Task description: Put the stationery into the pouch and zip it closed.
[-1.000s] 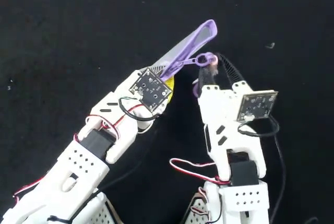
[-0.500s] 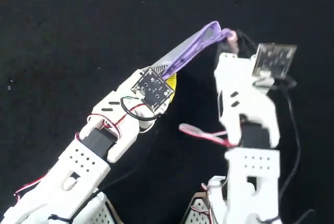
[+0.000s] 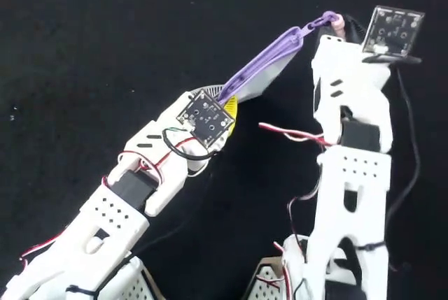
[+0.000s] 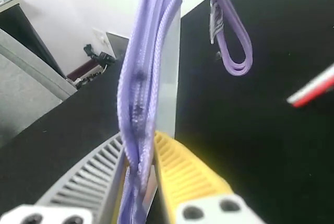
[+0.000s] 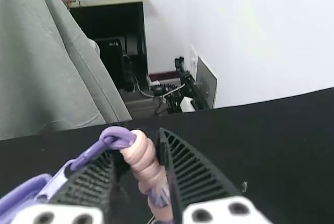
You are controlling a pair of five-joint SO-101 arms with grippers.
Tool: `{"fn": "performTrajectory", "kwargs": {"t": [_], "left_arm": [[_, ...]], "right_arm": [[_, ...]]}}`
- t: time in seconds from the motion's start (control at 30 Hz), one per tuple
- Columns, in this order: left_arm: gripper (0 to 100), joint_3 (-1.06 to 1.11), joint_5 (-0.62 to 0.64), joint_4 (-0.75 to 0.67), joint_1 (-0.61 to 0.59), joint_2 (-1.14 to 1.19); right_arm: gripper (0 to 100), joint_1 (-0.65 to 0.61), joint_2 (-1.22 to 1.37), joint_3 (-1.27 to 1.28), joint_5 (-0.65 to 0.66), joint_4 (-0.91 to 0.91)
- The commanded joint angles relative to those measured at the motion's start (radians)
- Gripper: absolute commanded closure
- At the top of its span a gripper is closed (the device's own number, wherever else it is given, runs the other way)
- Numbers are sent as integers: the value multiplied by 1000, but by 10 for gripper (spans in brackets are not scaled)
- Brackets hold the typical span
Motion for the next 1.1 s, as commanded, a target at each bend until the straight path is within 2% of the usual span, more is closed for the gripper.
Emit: {"fn": "performTrajectory", "kwargs": {"t": [0.0, 0.43, 0.53, 0.63, 0.7, 0.8, 0.93, 1.07], "left_arm": [[972, 19, 5, 3, -15, -8], [963, 13, 12, -2, -15, -9], [869, 16, 17, -2, -15, -9], [772, 18, 121, -2, -39, -9], [748, 7, 216, -5, -77, -9], [745, -27, 319, -6, -170, -9], [745, -62, 396, -6, -285, -9], [747, -51, 473, -51, -348, -9]], "right_arm": [[988, 140, 21, -125, 3, -6], [988, -20, 28, -222, 5, -5], [988, -64, 30, -254, 5, -6], [988, -100, 50, -297, 5, -8], [988, -106, 82, -343, 5, -5], [988, -103, 137, -401, 5, 28], [988, -103, 203, -461, 5, 98], [988, -103, 268, -524, 5, 106]]}}
